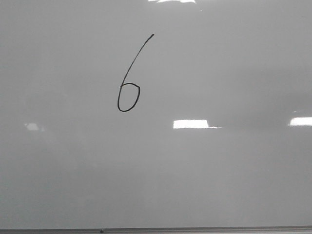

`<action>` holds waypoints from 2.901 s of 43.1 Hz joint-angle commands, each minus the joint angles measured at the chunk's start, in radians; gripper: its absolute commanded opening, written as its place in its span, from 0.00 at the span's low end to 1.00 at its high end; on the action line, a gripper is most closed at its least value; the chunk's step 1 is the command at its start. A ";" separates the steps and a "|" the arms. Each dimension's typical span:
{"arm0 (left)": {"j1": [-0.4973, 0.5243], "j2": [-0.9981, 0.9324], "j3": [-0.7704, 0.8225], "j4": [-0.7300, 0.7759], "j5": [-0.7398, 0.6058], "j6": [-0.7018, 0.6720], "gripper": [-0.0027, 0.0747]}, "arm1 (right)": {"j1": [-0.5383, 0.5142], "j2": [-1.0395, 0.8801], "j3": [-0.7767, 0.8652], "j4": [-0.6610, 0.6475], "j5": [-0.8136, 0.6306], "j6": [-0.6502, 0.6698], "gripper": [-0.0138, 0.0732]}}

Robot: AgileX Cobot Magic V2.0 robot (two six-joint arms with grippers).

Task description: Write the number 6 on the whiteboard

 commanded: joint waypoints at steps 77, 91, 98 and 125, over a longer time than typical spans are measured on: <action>-0.124 -0.333 0.410 0.316 -0.331 -0.393 0.01 | -0.005 0.006 -0.025 0.005 -0.093 -0.008 0.08; -0.124 -0.331 0.407 0.322 -0.293 -0.393 0.01 | -0.005 0.006 -0.025 0.005 -0.092 -0.008 0.08; -0.124 -0.331 0.407 0.322 -0.293 -0.393 0.01 | -0.005 0.006 -0.025 0.005 -0.092 -0.008 0.08; -0.124 -0.331 0.407 0.322 -0.293 -0.393 0.01 | -0.005 0.006 -0.016 -0.002 -0.119 -0.008 0.08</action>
